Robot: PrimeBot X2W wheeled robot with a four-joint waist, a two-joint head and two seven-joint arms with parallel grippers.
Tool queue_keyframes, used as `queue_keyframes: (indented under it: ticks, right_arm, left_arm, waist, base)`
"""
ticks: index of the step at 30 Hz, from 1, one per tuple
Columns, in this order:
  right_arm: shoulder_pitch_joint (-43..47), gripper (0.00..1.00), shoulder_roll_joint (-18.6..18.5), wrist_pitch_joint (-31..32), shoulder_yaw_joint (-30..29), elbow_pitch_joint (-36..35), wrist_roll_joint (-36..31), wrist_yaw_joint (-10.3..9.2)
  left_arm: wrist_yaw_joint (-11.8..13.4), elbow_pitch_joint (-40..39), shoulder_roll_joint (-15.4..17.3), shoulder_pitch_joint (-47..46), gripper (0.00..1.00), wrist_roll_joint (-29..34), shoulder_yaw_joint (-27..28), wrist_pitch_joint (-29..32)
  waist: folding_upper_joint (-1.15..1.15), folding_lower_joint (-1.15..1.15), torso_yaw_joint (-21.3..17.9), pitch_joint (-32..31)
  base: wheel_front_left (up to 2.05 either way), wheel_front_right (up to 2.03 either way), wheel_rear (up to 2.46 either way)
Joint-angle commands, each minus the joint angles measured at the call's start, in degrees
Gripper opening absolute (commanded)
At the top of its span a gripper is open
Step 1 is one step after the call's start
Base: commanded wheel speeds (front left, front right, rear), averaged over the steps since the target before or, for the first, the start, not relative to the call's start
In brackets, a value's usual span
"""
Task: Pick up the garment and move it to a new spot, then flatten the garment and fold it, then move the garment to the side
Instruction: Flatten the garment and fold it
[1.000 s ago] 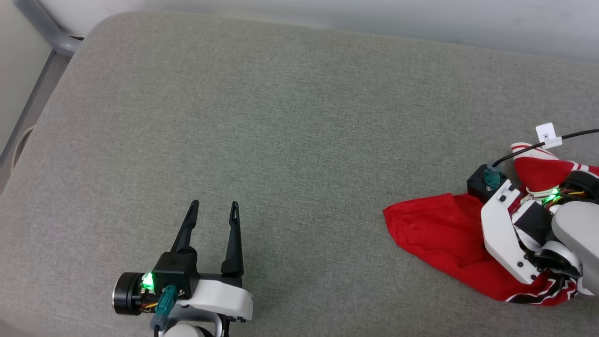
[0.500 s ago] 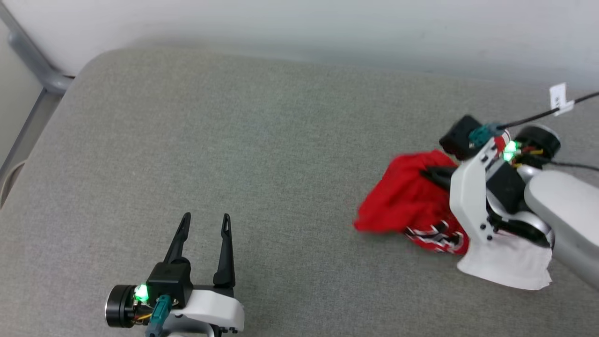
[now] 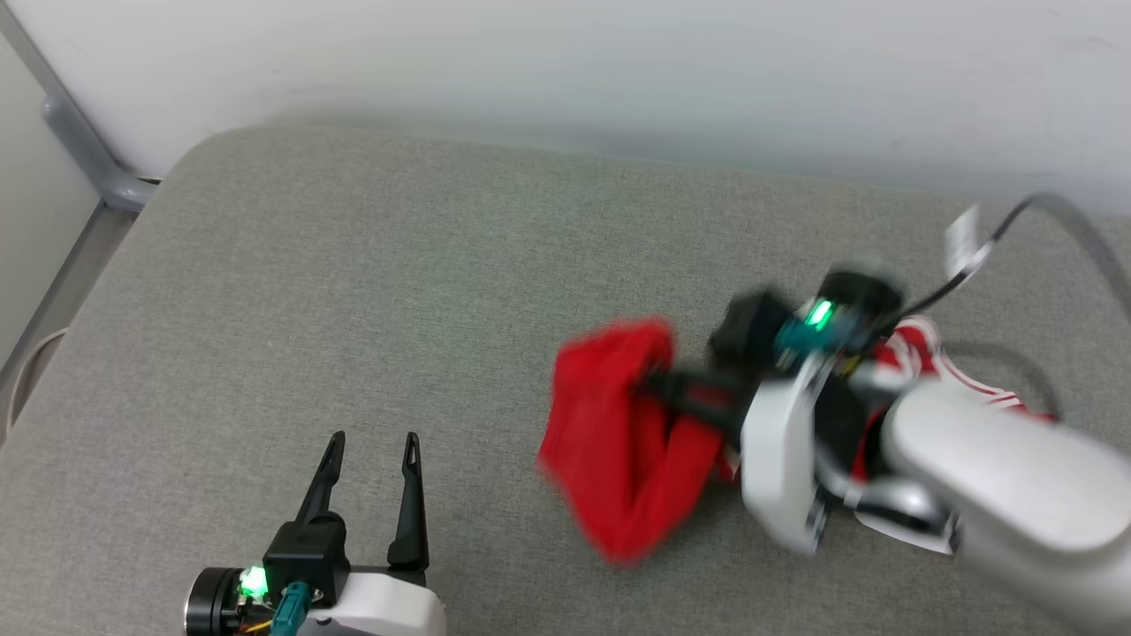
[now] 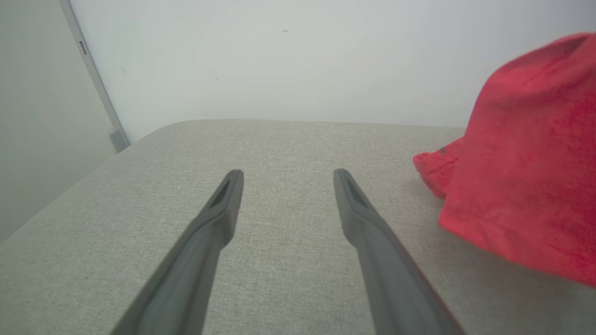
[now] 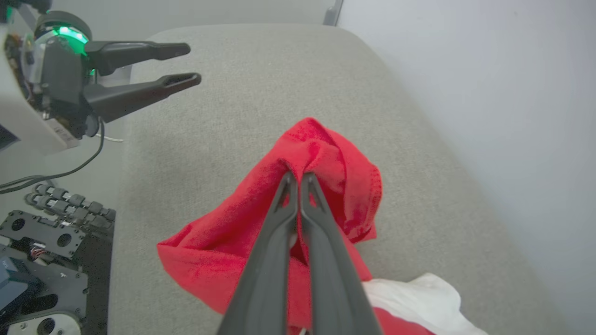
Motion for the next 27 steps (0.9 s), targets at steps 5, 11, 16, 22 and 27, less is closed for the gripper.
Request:
queue_keyframes:
  ticks: [5, 11, 16, 22, 27]
  right_arm:
    - [8.54, 0.0, 1.91, 3.91, 4.82, -4.95, -0.65, -0.07]
    - [20.67, 0.0, 2.23, 12.95, 5.25, -5.96, -5.2, -0.05]
    - [26.63, 0.0, 1.42, 14.72, 5.24, -1.13, -7.43, -0.05]
    - [27.23, 0.0, 2.39, 12.44, 5.31, 3.21, -7.72, -0.06]
    - [23.91, 1.0, 3.67, 2.77, 4.09, 5.58, -5.47, -0.07]
  left_arm:
    - [-0.53, -0.26, -0.02, 0.98, 1.0, 0.72, 0.7, -0.15]
    - [-0.76, -0.5, -0.03, 0.42, 1.0, 0.68, 0.44, -0.15]
    - [-0.47, -0.35, -0.03, -0.33, 1.0, 0.29, -0.13, -0.15]
    - [-0.09, -0.09, -0.02, -0.25, 1.0, 0.12, 0.0, -0.15]
    - [-0.19, 0.16, -0.02, 0.65, 1.0, 0.54, 0.58, -0.15]
  waist:
    - [0.0, 0.0, 0.6, -0.96]
    - [0.0, 0.0, 0.95, -0.31]
    - [0.0, 0.0, 1.16, 0.7]
    - [0.0, 0.0, 0.77, 0.86]
    - [0.0, 0.0, 0.06, -0.49]
  base:
    - [0.0, 0.0, 0.0]
    - [0.0, 0.0, 0.0]
    - [0.0, 0.0, 0.0]
    - [0.0, 0.0, 0.0]
    - [0.0, 0.0, 0.0]
